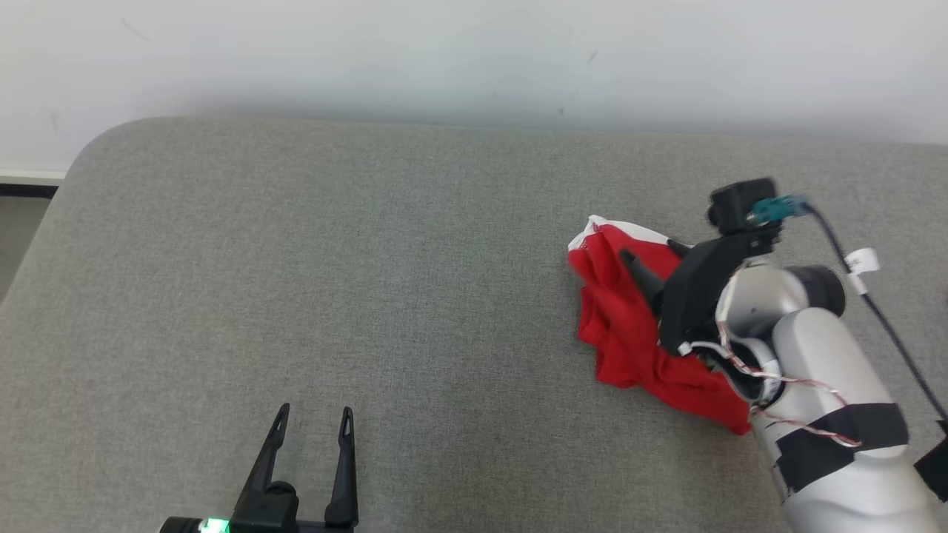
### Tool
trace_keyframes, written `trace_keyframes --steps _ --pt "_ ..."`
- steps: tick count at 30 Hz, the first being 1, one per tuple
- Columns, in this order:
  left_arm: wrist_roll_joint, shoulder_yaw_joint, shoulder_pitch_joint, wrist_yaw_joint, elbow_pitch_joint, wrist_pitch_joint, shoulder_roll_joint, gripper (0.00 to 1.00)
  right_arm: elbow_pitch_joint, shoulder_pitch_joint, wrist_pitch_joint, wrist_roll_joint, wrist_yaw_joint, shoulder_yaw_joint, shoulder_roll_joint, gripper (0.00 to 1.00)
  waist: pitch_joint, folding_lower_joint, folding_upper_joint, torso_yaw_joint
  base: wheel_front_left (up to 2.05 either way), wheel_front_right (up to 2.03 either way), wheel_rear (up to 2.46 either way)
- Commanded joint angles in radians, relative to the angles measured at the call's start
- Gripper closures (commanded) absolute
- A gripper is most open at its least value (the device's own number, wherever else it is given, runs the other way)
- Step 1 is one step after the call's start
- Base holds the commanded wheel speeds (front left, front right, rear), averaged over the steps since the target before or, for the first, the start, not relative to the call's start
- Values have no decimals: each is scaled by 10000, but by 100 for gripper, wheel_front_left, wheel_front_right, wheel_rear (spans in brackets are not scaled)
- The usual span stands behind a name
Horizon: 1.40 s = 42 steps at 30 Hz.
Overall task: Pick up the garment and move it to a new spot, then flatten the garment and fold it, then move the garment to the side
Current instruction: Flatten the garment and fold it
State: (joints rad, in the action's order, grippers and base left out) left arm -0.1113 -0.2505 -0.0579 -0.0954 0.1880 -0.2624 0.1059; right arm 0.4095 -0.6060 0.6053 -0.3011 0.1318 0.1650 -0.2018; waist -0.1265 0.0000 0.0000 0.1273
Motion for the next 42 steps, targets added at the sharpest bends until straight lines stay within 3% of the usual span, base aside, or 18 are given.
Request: trace_keyframes --steps 1,10,15,19,20,21,23,24,35,42 --pt "65 27 180 41 19 -27 -35 0 -209 -80 -221 -135 -29 -218 21 0 77 0 0 -69 0 0 0" --pt "153 12 275 125 -5 -27 -98 0 -457 909 -1202 974 -29 -2203 -614 0 249 0 0 -167 0 0 0" --pt "184 2 202 186 -45 -27 -141 0 -174 1546 -1586 1536 -29 -2449 -409 0 126 0 0 -125 0 0 0" --pt "202 23 46 247 -23 -27 -175 0 124 1693 -2391 2038 -29 -2000 -29 0 -31 0 0 0 0 0 0" --pt "207 38 28 258 -17 -27 -179 0 187 1642 -2602 2153 -29 -1878 60 13 -57 0 0 18 0 0 0" --pt "212 52 9 266 -14 -27 -183 0 275 1601 -2779 2227 -29 -1779 166 52 -74 0 0 33 0 0 0" --pt "231 75 -17 278 -5 -27 -188 0 472 1526 -3048 2347 -29 -1523 383 73 -93 0 0 73 0 0 0" --pt "233 89 -23 283 -4 -27 -188 0 582 1504 -3106 2423 -29 -1396 481 100 -96 0 0 91 0 0 0" --pt "250 188 -12 293 19 -27 -236 0 1392 1356 -3450 2693 -29 526 1003 100 -79 0 0 185 0 0 0" --pt "247 232 59 324 48 -27 -275 0 1636 1453 -3288 2166 -29 1831 1200 100 -17 0 0 61 0 0 0"
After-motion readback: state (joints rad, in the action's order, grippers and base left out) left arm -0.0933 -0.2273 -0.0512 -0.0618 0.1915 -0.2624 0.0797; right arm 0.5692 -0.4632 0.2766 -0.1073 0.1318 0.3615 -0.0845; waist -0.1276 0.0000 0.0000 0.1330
